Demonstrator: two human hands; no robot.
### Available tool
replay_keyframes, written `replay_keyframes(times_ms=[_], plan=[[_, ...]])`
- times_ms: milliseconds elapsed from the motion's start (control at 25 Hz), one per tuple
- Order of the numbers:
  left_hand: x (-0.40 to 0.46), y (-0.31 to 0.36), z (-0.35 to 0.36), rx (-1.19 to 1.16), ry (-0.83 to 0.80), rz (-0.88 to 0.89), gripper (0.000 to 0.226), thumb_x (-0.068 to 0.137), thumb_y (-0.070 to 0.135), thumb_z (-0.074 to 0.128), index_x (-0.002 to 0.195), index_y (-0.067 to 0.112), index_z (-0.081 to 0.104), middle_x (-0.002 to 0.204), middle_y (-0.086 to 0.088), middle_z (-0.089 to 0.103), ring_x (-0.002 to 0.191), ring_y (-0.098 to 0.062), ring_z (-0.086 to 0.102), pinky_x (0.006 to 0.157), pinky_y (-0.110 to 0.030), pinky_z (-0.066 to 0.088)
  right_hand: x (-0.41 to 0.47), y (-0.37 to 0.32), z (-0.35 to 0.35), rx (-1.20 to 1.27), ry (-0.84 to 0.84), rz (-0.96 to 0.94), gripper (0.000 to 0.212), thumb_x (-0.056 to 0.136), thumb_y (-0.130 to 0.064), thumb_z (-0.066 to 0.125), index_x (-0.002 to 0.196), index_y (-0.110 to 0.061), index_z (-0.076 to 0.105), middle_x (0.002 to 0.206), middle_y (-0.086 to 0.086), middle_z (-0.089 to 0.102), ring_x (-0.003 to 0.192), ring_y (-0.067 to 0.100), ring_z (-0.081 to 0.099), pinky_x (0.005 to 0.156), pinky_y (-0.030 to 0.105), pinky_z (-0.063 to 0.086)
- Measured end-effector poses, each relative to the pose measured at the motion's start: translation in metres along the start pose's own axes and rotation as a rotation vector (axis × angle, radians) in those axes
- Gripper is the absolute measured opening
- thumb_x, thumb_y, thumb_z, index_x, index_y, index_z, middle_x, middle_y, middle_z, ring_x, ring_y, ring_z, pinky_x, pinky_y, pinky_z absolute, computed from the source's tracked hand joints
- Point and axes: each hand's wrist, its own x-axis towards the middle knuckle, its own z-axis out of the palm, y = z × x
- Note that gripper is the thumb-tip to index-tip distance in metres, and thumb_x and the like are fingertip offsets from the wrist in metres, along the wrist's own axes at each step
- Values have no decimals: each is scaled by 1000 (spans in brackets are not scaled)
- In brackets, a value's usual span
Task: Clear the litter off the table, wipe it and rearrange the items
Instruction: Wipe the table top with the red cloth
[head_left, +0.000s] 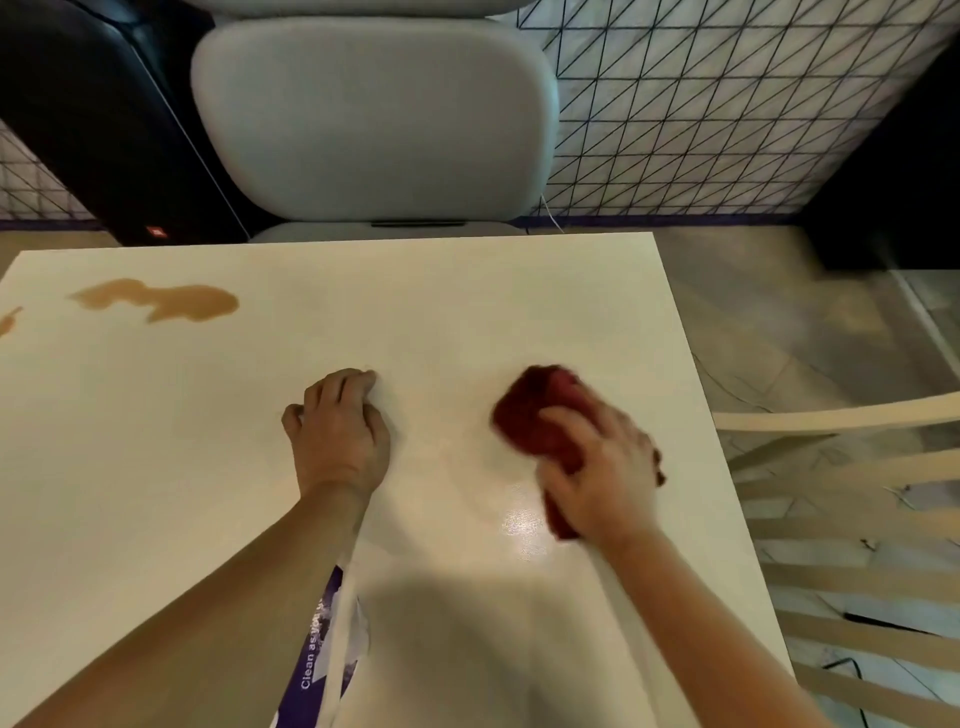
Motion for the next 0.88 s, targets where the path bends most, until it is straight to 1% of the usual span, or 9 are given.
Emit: replay_keyframes(times_ms=[120,200,280,440,560,640,760,840,880], plan=[[1,3,0,2,7,6,34,86,11,46,118,18,57,123,0,54,116,-24,44,97,-39,25,57,38,-12,-83,117,346,46,70,-33,56,116,-32,59,136,5,48,113,36,47,97,44,35],[1,3,0,8,3,6,35,87,12,45,120,20,56,124,1,53,117,-22,43,97,-38,26,101,34,-7,-89,127,468,44,77,-30,54,121,-32,55,142,5,40,120,37,39,105,47,28],[1,1,1,12,3,2,38,87,12,42,122,21,53,125,1,52,117,-22,43,97,-37,25,127,6,11,-81,28,411,46,80,-30,53,126,-34,51,146,5,34,124,35,35,108,47,24],[3,-1,2,-19,8,-33,48,86,10,36,132,20,43,130,-1,51,121,-22,41,102,-36,21,126,-76,56,-54,-185,2,47,81,-33,53,128,-40,49,147,-2,33,126,29,34,108,44,24],[3,2,1,-40,31,-56,56,85,2,38,138,18,36,131,-3,52,122,-21,40,104,-34,19,107,-108,66,-12,-291,-152,46,80,-34,55,126,-42,51,148,-7,32,127,27,32,109,40,23],[3,2,-1,-53,34,-59,58,84,1,39,139,18,35,134,-5,49,123,-22,39,105,-35,19,83,-108,61,15,-316,-182,44,80,-34,55,123,-42,53,147,-9,32,127,25,32,108,38,22],[3,2,-4,-59,16,-43,57,82,1,40,136,18,39,138,-5,41,125,-22,37,105,-34,18,30,-101,51,90,-268,-98,42,79,-33,55,121,-40,56,146,-6,36,128,25,33,110,39,19],[2,2,-3,-37,7,-34,53,83,2,39,134,19,42,136,-5,42,124,-21,37,102,-33,19,-5,-98,43,90,-234,-28,42,77,-31,57,118,-38,58,144,-5,40,126,26,37,110,41,22],[1,2,-2,-24,3,-24,51,84,3,39,132,19,44,134,-5,44,123,-22,38,101,-33,20,-22,-95,39,77,-214,-3,42,74,-30,59,115,-38,60,141,-4,44,123,27,41,109,43,27]])
